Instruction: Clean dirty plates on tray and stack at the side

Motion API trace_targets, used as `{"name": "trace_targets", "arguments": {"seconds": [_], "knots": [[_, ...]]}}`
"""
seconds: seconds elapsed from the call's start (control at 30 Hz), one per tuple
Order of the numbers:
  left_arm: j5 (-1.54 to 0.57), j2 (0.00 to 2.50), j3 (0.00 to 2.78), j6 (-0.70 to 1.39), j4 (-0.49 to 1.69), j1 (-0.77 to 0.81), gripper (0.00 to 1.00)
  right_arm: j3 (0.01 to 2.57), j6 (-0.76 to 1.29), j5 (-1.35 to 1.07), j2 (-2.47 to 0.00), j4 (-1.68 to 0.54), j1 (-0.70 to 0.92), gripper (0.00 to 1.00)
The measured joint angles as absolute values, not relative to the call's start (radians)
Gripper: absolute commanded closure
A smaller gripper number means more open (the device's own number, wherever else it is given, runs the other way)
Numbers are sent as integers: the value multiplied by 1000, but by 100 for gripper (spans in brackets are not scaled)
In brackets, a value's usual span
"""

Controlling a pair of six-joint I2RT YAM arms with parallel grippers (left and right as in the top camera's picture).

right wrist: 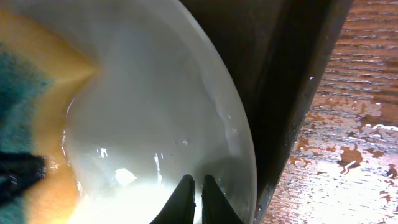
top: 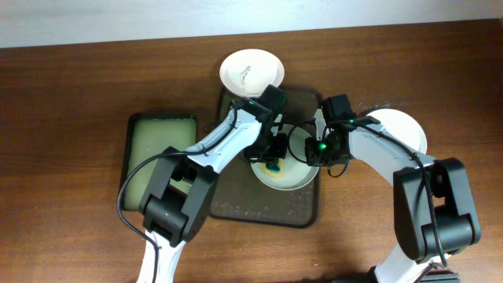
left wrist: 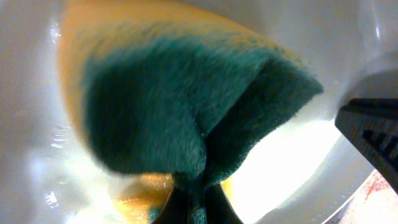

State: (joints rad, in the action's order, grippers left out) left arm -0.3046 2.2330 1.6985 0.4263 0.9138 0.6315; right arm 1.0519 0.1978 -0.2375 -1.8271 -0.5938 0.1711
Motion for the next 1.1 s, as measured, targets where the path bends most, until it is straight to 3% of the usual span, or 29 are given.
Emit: {"name": "trace_targets", "arguments": {"seconds": [0.23,0.47,0.6,0.73,0.8,0.93,1.1], "knots": [[-382,2244,1702,385,915,651,100,1052,198,-238,-1827,-594,171,91],[-9,2256,1804,465,1127,601,100,1052,203,-265,-1830,-598,173,91],[88,2286,1963,472,1336,595,100,1052,203,-276,-1831,-603,174,91],[202,2281,2223,465,1640,454,100,1056,183,-290,-1831,-620,171,81],[195,2257,2233,446,1684,336,100,1063,171,-301,-1831,-645,171,77],[154,2195,2100,373,1634,107,100,1076,146,-294,-1769,-749,171,63],[75,1969,1528,312,1144,16,97,1083,97,-269,-1728,-662,152,55]]}}
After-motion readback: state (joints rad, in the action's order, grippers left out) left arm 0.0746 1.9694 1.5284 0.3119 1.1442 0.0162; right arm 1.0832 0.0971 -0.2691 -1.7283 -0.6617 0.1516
